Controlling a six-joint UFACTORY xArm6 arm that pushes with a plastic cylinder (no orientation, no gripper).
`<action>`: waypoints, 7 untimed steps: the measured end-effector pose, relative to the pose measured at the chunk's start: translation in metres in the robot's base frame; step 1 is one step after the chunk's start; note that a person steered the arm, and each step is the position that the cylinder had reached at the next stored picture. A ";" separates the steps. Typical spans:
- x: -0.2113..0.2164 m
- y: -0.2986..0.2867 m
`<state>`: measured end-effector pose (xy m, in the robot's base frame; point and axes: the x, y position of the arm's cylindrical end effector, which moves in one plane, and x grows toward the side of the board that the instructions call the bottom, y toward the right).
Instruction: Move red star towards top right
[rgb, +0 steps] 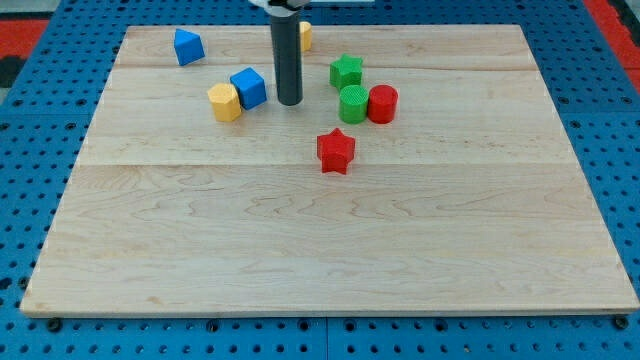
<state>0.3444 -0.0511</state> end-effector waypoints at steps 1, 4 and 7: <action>0.038 -0.039; 0.086 0.110; 0.070 0.195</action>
<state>0.4147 0.1440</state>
